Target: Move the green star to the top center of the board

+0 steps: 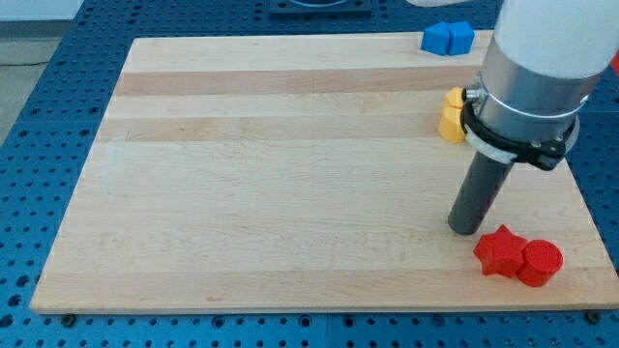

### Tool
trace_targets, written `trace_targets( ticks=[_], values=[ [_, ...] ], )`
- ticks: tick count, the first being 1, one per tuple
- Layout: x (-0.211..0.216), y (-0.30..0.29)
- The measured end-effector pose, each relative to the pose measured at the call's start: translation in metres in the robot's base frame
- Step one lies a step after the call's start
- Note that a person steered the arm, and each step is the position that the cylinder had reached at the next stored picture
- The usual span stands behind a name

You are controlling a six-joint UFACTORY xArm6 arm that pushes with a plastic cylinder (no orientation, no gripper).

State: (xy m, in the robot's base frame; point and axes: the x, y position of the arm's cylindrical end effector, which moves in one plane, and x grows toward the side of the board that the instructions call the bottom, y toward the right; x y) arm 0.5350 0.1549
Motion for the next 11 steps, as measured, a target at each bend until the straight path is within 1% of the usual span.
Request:
trace_targets(
  ticks=[1, 2, 3, 4, 6, 7, 9, 11],
  values=[
    [-0.014, 0.036],
    [-0.036, 0.077],
    [-0.07, 0.11],
    [-0.111, 0.126],
    [-0.179, 0.123],
    [-0.184, 0.109],
    [-0.171, 0.069],
    [-0.158, 0.045]
  ],
)
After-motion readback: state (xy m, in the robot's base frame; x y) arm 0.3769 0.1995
